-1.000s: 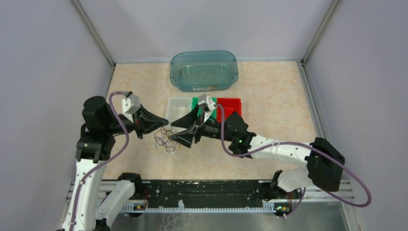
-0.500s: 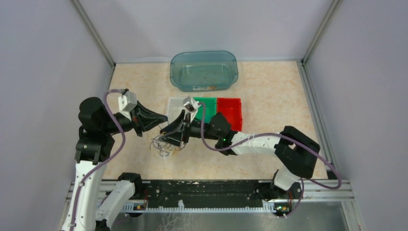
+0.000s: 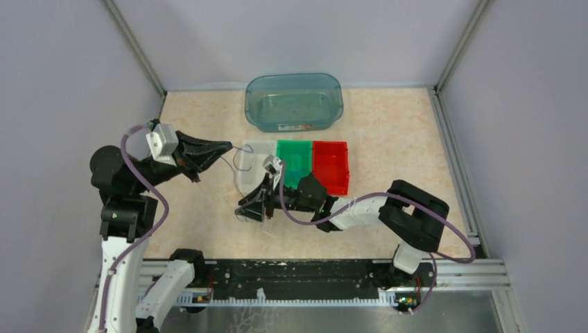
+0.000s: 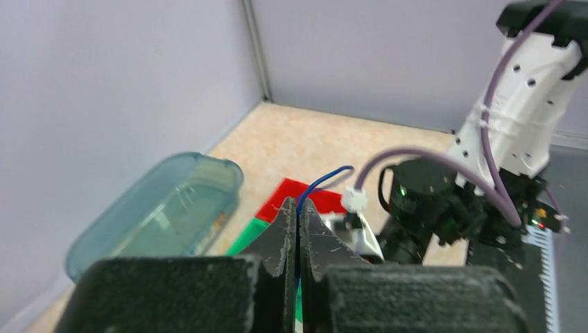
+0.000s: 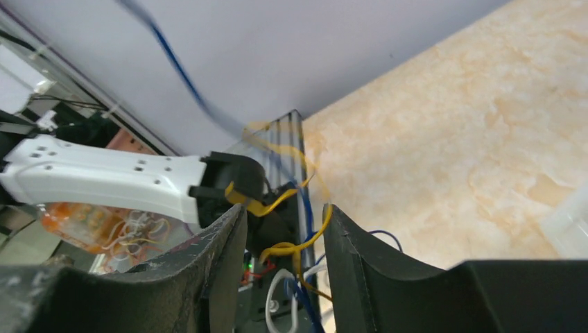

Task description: Untangle the cables

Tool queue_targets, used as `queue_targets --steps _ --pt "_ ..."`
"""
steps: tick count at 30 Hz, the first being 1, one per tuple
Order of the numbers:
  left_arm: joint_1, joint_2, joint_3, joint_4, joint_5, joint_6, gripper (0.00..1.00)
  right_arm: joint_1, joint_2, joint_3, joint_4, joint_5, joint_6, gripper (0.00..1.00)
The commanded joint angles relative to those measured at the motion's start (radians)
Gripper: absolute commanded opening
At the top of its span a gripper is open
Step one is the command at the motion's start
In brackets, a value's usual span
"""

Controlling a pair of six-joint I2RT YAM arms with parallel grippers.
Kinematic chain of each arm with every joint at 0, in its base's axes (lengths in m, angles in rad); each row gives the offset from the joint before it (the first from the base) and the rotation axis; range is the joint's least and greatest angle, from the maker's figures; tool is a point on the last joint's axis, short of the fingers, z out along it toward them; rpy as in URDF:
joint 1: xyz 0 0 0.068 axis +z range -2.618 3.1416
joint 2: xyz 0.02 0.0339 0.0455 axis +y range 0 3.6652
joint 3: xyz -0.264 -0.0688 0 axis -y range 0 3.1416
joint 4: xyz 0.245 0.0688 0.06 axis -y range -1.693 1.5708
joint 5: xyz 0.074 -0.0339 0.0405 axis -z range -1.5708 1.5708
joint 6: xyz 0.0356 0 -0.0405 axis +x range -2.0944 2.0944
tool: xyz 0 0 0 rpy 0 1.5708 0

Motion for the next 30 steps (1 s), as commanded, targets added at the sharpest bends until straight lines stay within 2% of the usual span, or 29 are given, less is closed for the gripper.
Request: queue_targets --steps 1,7,15,22,27,30 --pt "-0.007 0.007 0.086 0.141 -0.106 -0.034 0.00 0.012 0.035 -0.018 0.014 0.053 -0.044 0.45" --pt "-0.006 0.021 0.174 0.201 -0.172 -0.039 0.00 0.012 0.068 -0.049 0.036 0.080 -0.034 0.45" --pt "-0.006 0.055 0.274 0.221 -0.198 0.036 0.00 0.013 0.073 -0.077 0.038 0.122 -0.040 0.46" --pt "-0.006 0.082 0.340 0.288 -0.217 0.118 0.00 0.013 0.052 -0.093 0.023 0.140 -0.059 0.57" --pt "-0.005 0.110 0.404 0.354 -0.282 0.209 0.00 0.017 0.059 -0.151 0.127 0.163 -0.042 0.74" --pt "-0.006 0.137 0.459 0.335 -0.284 0.227 0.00 0.022 0.048 -0.153 0.130 0.165 -0.050 0.77"
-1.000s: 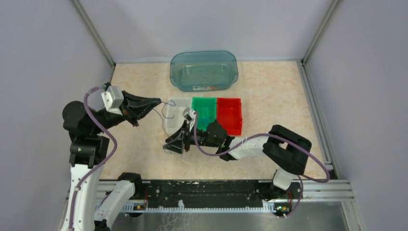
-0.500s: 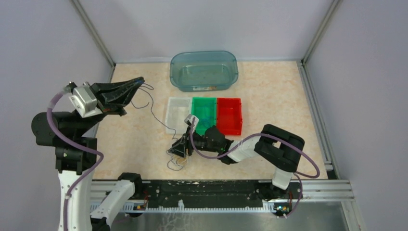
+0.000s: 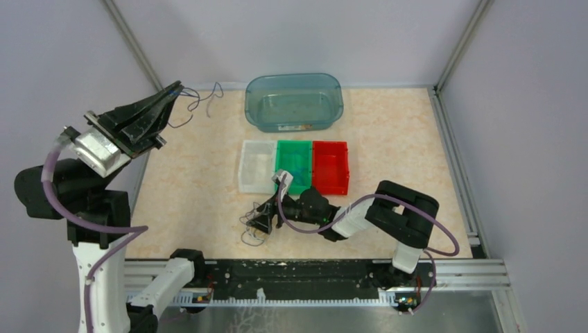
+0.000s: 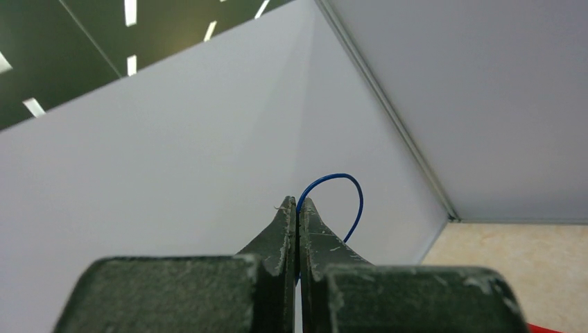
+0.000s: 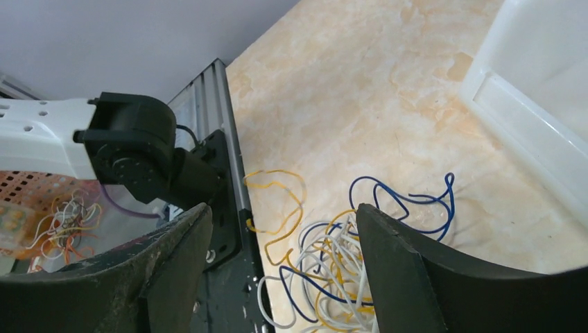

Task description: Untangle the cables

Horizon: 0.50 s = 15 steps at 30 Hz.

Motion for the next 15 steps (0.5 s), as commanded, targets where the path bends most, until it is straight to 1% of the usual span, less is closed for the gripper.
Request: queue_targets --steps 1,4,11,15 --pt "-0.006 0.031 0.084 0.029 -0.029 0.063 0.00 0.016 -0.043 0.003 0.103 0.020 -0.017 0.77" --pt "-0.006 0.030 0.086 -0.003 0.017 0.049 0.00 0.015 -0.094 0.007 0.099 0.033 -0.041 0.77" --pt "-0.006 -0.002 0.033 -0.067 0.104 0.018 0.00 -0.002 -0.343 0.092 -0.116 0.041 -0.144 0.80" --pt "-0.006 -0.024 -0.023 -0.073 0.153 -0.039 0.00 -0.010 -0.475 0.118 -0.193 0.018 -0.212 0.81"
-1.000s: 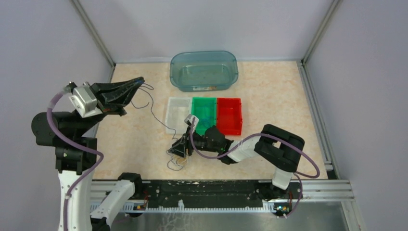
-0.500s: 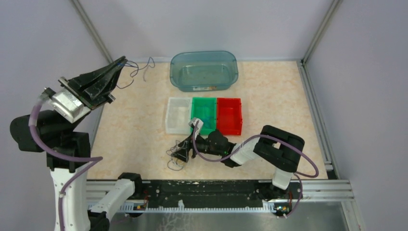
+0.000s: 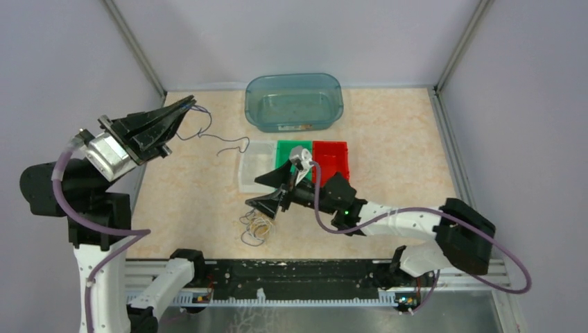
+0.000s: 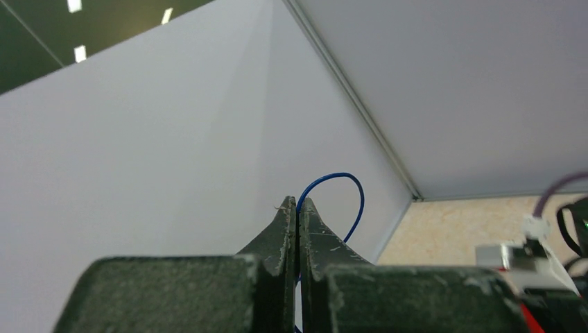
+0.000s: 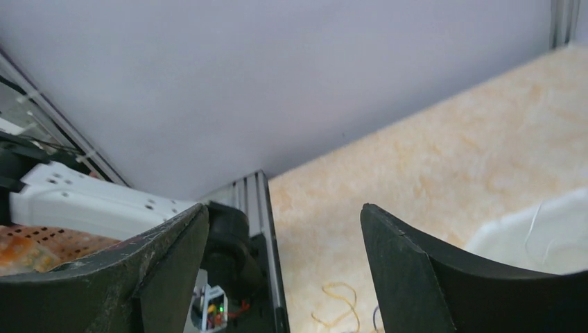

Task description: Untangle the cables

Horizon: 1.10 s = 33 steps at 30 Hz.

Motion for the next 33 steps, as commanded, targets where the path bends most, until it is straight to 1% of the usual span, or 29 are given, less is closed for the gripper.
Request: queue_targets --steps 1,4,10,13,17,24,30,33 --pt "-0.006 -0.033 -0.059 -0.020 0.086 -0.078 0.00 -0.009 -0.148 0.074 -0.090 -0.018 -0.109 0.82" --pt "-0.005 -0.042 -0.110 -0.020 0.101 -0.151 0.00 -0.017 -0.198 0.110 -0.177 -0.014 -0.144 0.82" --pt "-0.005 -0.060 -0.225 -0.020 0.119 -0.272 0.00 -0.059 -0.245 0.097 -0.241 -0.004 -0.151 0.79" --pt "-0.005 -0.061 -0.262 -0.013 0.122 -0.297 0.00 -0.059 -0.244 0.077 -0.235 -0.005 -0.165 0.79" --pt "-0.005 -0.067 -0.299 -0.012 0.131 -0.316 0.00 -0.060 -0.232 0.097 -0.255 0.005 -0.209 0.80" --pt "-0.005 -0.070 -0.333 -0.006 0.148 -0.357 0.00 -0.060 -0.129 0.210 -0.270 -0.062 -0.250 0.80" --pt "-0.006 -0.082 -0.366 -0.006 0.157 -0.406 0.00 -0.060 -0.038 0.294 -0.188 -0.135 -0.197 0.77" --pt "-0.005 -0.087 -0.377 -0.016 0.157 -0.419 0.00 -0.060 0.000 0.327 -0.174 -0.150 -0.181 0.75"
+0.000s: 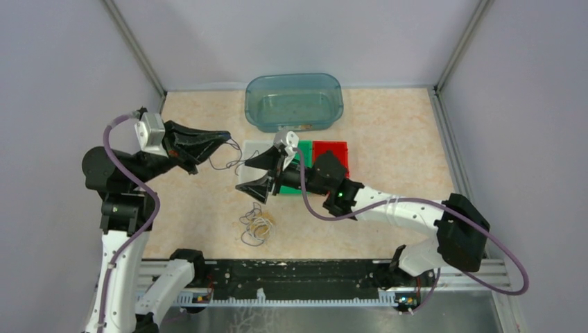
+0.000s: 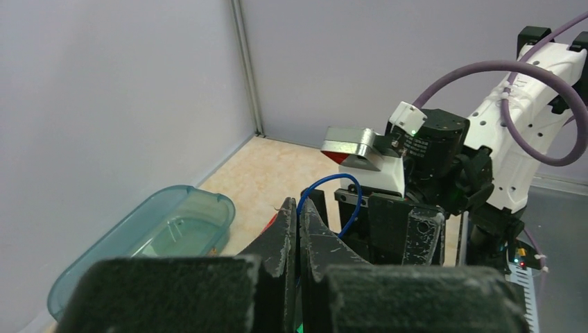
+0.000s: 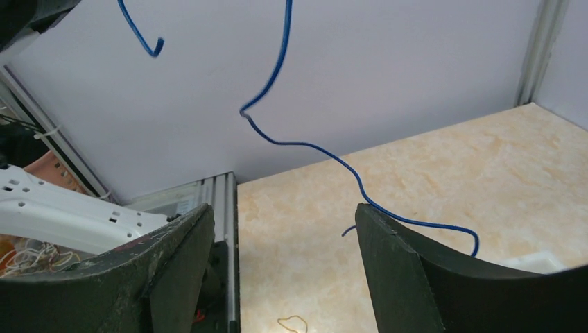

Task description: Untangle the cables

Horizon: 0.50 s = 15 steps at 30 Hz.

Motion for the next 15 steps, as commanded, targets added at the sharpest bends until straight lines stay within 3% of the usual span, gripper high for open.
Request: queue_targets --steps 1,15 --pt "-0.005 -0.020 -0.018 0.002 0.013 -0.051 0.00 -0.007 0.037 0.090 0.099 -0.054 0.028 0.74" --pt "-0.005 -0.031 -0.033 -0.021 0.009 -0.088 0.00 -0.007 0.075 0.137 0.121 -0.043 0.052 0.64"
